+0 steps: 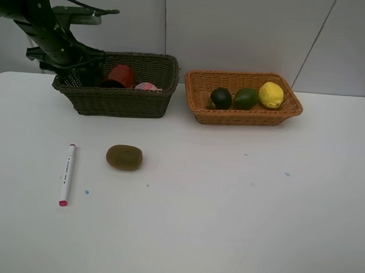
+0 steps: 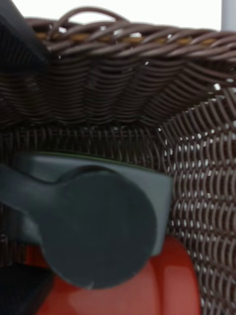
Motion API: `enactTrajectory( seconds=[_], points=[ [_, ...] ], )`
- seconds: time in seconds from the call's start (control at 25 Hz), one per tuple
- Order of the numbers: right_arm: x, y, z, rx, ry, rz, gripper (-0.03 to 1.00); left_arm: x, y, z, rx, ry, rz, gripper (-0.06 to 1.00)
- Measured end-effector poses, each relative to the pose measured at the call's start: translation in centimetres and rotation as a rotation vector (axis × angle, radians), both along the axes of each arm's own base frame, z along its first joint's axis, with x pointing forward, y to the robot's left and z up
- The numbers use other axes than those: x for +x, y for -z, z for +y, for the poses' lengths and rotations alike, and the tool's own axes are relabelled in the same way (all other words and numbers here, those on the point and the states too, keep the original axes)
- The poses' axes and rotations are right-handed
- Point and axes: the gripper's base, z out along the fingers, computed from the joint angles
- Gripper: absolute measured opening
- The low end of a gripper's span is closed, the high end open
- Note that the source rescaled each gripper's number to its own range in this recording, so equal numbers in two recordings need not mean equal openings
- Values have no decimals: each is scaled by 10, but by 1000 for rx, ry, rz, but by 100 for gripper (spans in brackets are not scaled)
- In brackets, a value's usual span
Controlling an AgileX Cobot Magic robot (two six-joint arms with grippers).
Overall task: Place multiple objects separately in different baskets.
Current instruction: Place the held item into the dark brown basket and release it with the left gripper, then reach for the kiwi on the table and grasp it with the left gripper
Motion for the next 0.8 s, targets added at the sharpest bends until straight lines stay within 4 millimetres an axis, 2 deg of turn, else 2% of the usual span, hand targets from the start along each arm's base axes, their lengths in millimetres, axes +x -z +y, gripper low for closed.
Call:
enactTrajectory(
  seconds=[0.24,0.48,0.68,0.8],
  points=[
    [0,0,0,-1,1,0,99,-11,-40,2,-2,-6,-37,100],
    [0,0,0,-1,1,0,99,-34,-94,4,23,29,-91,100],
    [0,0,0,-1,1,0,99,-61,-129,-11,166,296,-99,100],
    [0,0,0,-1,1,0,99,-78,-139,-27,251,529,-65,100]
  ],
)
